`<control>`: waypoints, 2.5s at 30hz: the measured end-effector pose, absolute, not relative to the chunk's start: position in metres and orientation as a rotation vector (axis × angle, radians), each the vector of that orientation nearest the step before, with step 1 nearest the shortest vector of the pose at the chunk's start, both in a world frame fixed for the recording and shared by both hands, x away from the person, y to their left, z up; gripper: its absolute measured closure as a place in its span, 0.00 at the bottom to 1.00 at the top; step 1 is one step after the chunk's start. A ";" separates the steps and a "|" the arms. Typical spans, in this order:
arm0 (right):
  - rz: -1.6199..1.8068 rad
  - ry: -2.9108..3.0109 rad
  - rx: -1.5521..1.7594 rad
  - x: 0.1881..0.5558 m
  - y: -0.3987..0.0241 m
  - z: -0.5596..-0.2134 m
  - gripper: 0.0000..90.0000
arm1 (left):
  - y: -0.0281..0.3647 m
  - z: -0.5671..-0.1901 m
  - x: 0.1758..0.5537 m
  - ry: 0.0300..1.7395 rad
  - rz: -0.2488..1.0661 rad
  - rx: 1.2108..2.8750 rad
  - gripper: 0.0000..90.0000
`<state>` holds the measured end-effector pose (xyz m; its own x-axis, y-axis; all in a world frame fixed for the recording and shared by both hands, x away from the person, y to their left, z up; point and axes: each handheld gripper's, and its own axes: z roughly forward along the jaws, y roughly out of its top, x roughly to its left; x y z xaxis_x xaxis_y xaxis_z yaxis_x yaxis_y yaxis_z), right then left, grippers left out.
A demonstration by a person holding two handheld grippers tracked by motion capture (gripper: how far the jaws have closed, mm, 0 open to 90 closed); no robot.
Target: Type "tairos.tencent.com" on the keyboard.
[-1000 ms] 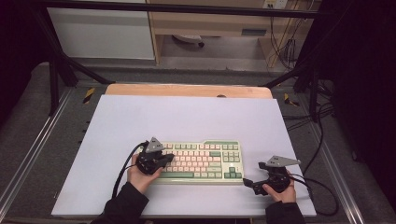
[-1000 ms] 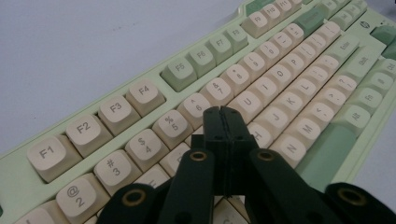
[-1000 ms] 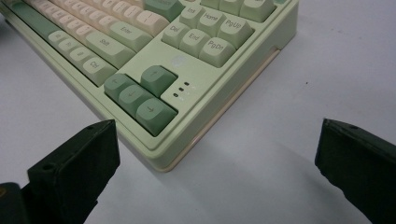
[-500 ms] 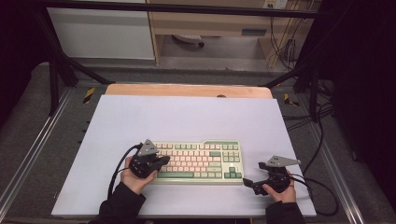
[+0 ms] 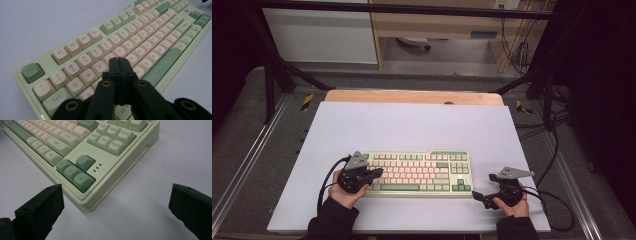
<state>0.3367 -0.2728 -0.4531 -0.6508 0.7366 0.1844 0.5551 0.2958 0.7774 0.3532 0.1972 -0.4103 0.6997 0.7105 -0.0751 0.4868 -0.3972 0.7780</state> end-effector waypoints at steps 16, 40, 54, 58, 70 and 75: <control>1.279 2.356 1.195 0.337 -0.272 -0.454 0.00 | 0.213 -0.421 0.356 0.965 0.353 2.076 1.00; 1.280 2.361 1.198 0.336 -0.272 -0.453 0.01 | 0.213 -0.426 0.357 0.972 0.364 2.081 1.00; 1.312 2.357 1.169 0.334 -0.265 -0.443 0.00 | 0.226 -0.422 0.351 0.964 0.356 2.053 1.00; 1.316 2.364 1.133 0.333 -0.258 -0.437 0.00 | 0.227 -0.423 0.350 0.963 0.352 2.054 1.00; 1.294 2.393 1.028 0.329 -0.226 -0.423 0.00 | 0.226 -0.423 0.350 0.959 0.348 2.052 1.00; 1.313 2.393 1.010 0.328 -0.215 -0.417 0.09 | 0.226 -0.423 0.350 0.959 0.349 2.051 1.00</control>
<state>0.3282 -0.2151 -0.4167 -0.7359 0.6662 0.1206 0.4597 0.3608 0.8115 0.3501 0.2260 -0.4229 0.6710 0.7362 -0.0886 0.5074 -0.3687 0.7788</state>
